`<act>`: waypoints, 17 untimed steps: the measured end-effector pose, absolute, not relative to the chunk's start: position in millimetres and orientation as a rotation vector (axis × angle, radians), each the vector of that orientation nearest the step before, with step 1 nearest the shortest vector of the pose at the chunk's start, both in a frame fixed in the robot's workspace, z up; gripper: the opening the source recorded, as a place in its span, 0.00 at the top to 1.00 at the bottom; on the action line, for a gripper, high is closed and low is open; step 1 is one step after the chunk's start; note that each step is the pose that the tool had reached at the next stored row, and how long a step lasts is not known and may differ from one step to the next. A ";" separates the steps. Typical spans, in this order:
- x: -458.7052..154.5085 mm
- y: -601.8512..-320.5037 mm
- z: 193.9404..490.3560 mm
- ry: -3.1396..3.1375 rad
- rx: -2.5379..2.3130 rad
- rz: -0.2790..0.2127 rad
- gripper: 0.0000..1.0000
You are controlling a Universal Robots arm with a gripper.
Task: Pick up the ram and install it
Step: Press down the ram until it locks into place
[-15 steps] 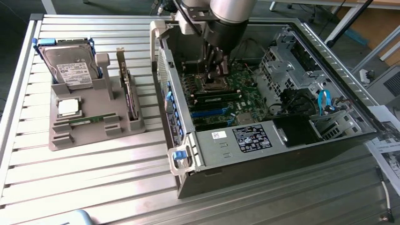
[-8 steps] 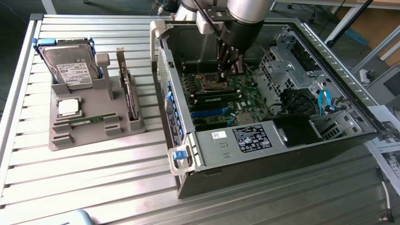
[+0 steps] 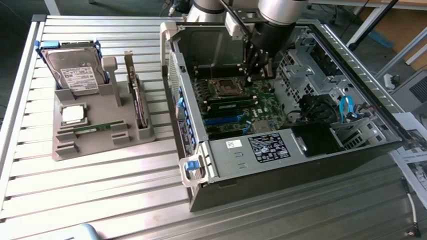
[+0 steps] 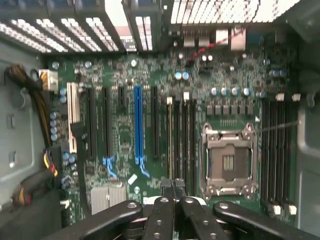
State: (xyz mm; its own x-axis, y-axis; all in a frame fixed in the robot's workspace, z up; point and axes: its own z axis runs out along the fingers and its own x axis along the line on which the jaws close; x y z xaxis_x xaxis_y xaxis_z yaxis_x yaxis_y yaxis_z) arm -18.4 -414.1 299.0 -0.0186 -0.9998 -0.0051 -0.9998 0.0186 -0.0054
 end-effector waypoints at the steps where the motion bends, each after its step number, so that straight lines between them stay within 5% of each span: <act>1: -17.5 -414.1 299.0 2.237 -2.196 0.000 0.89; 17: -17.5 -414.1 329.1 2.237 -2.196 -0.001 0.89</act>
State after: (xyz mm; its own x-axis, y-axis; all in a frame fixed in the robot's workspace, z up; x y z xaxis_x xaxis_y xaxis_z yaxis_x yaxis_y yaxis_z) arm -17.5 -414.1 329.1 -0.0187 -0.9998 -0.0044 -0.9998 0.0187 -0.0054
